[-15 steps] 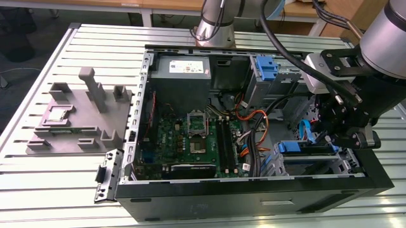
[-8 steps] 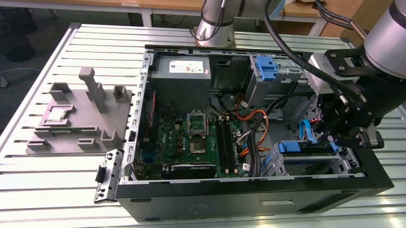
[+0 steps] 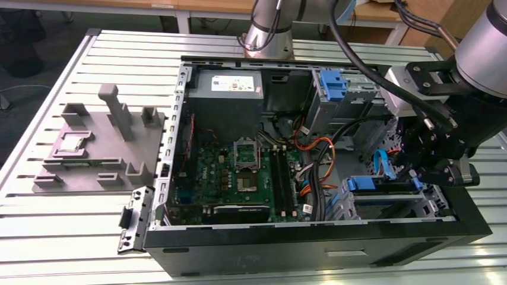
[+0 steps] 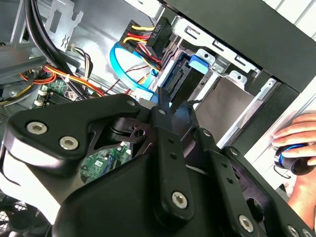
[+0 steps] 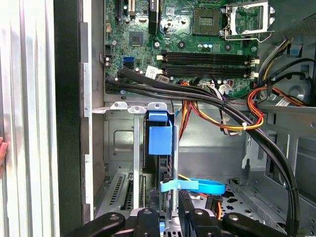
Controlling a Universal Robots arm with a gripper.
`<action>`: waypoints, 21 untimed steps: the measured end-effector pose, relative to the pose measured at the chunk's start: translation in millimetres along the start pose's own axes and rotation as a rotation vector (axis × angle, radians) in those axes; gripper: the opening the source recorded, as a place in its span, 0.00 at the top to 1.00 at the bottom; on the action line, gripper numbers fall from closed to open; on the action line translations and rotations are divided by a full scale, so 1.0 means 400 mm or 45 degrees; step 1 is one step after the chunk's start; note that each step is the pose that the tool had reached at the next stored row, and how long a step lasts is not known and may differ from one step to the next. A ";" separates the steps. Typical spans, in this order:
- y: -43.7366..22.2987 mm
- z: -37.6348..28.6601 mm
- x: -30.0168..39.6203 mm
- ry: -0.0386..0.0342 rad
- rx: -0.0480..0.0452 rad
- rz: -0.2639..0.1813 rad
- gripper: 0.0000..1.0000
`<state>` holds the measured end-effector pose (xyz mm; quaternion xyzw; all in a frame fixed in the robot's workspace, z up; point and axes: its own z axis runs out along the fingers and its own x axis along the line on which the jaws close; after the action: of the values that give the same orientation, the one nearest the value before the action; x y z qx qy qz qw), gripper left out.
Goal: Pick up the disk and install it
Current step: 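Insert the first disk wire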
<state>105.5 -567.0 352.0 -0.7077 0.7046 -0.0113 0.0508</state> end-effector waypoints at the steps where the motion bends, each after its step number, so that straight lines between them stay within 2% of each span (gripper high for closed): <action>1: 0.000 0.000 0.000 -0.0008 -0.004 0.000 0.71; 3: 0.000 0.001 0.000 -0.0009 -0.017 0.001 0.71; 5: 0.000 0.000 0.000 -0.0006 -0.022 0.001 0.71; 13: -0.003 0.001 0.000 -0.0006 -0.022 0.017 0.71; 19: -0.003 0.004 0.000 0.0077 -0.016 0.123 0.71; 21: -0.003 0.004 0.000 0.0095 -0.015 0.142 0.71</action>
<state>106.9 -567.0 350.3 -0.6676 0.7432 -0.0069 0.0445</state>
